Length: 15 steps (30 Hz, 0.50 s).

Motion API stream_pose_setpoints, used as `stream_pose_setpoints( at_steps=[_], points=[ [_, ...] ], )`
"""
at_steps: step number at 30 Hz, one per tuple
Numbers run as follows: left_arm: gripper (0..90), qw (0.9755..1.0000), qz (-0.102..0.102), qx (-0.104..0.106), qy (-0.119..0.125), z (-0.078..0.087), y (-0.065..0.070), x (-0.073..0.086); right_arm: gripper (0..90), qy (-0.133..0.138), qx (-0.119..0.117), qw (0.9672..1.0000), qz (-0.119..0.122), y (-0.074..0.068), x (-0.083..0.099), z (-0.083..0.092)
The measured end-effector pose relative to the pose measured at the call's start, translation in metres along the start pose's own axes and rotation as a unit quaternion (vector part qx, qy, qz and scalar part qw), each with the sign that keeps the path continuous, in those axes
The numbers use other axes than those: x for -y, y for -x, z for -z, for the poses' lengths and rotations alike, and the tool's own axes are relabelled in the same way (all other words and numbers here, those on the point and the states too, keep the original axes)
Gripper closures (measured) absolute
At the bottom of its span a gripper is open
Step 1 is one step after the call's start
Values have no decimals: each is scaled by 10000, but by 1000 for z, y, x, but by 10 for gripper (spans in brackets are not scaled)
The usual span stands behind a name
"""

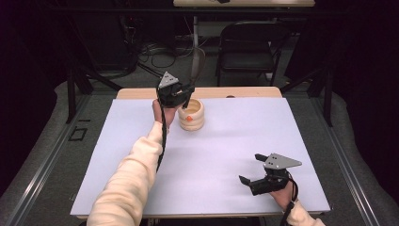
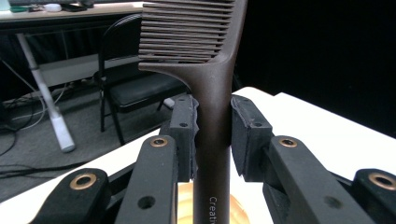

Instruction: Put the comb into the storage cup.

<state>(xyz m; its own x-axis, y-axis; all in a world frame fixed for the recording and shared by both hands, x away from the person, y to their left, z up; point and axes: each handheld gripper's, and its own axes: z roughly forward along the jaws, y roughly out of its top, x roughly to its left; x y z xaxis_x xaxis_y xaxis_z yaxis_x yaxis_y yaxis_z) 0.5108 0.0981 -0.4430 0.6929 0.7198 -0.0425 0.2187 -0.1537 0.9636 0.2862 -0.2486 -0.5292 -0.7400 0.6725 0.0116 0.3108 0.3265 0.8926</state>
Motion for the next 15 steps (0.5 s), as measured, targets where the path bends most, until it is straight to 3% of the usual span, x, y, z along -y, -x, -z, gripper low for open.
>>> stream_pose_setpoints(
  at_steps=[15],
  points=[
    [723, 9997, 172, 52, 176, -12, -2, 14, 0, 22, -16, 10000, -13, 0, 0, 1]
  ],
)
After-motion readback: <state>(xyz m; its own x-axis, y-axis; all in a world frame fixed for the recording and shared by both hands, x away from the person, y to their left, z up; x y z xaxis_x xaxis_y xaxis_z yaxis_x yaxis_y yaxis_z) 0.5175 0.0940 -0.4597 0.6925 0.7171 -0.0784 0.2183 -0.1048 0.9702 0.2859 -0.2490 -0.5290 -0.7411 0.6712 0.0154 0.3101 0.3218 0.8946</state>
